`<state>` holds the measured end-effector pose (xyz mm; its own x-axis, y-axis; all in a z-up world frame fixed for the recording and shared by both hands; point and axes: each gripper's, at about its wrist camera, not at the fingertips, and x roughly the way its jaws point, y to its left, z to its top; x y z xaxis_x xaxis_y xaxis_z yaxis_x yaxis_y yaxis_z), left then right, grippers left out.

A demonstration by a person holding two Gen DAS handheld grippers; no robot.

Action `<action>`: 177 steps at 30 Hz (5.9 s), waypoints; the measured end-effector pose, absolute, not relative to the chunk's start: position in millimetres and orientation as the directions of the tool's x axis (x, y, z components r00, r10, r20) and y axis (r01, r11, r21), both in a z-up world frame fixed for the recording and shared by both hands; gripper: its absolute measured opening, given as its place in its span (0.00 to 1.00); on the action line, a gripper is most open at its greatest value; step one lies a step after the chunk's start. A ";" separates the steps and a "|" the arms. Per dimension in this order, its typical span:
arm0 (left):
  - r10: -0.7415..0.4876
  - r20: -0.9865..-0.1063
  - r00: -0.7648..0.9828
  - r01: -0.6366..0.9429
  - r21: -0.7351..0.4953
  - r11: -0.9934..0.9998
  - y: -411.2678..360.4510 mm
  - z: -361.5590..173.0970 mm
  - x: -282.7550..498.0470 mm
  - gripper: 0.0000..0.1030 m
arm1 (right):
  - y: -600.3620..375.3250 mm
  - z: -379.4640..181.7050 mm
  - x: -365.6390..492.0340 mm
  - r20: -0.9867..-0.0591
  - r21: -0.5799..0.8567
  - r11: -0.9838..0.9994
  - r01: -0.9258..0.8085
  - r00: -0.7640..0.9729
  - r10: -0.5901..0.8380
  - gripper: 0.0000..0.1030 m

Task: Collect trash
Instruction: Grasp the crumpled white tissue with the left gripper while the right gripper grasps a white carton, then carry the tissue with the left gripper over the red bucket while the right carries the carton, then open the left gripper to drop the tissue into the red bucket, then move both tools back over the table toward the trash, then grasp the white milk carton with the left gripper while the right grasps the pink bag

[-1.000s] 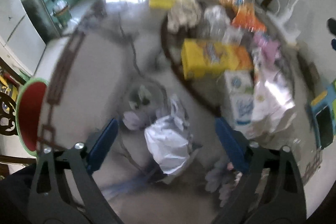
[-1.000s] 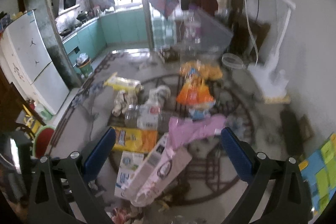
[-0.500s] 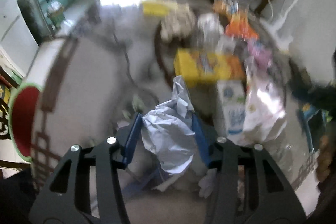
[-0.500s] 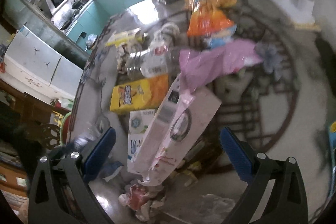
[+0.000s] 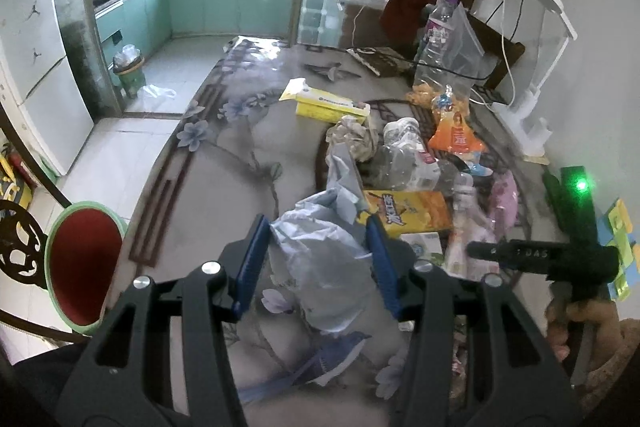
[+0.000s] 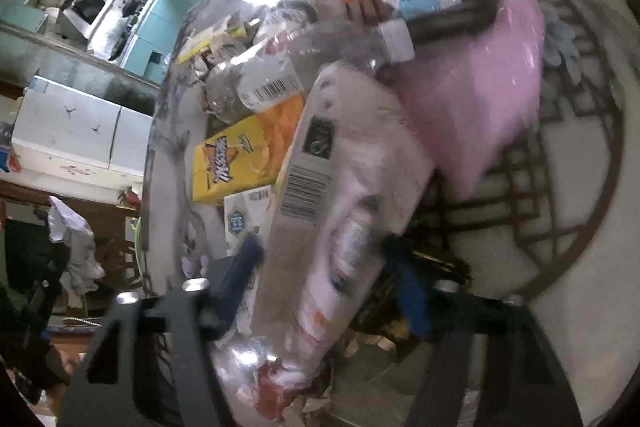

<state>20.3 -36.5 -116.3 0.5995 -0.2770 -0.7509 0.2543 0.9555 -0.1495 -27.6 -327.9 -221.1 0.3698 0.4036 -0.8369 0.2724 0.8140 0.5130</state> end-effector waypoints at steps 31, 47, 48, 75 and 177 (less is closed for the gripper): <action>-0.041 -0.740 0.671 -0.134 -0.175 0.975 133.4 -109.0 11.0 0.47 | -145.0 -97.8 30.7 -0.711 0.511 0.833 -0.210 0.442 0.547 0.18; 0.109 -0.807 0.580 -0.367 -0.140 0.920 287.3 -148.8 45.6 0.47 | 62.4 -160.4 101.3 -0.751 0.527 0.739 -0.421 0.176 0.636 0.17; 0.112 -0.811 0.575 -0.370 -0.135 0.919 292.7 -151.9 47.8 0.47 | 68.5 -166.5 104.8 -0.756 0.527 0.737 -0.424 0.163 0.634 0.17; 0.115 -0.817 0.565 -0.433 -0.175 0.884 330.8 -179.4 67.8 0.71 | 100.2 -189.6 110.8 -0.763 0.543 0.735 -0.406 0.127 0.633 0.43; -0.339 -0.748 0.571 0.290 -0.202 0.935 -65.1 -108.4 16.1 0.49 | -288.4 -122.2 -5.7 -0.802 0.246 0.966 0.084 0.577 0.154 0.39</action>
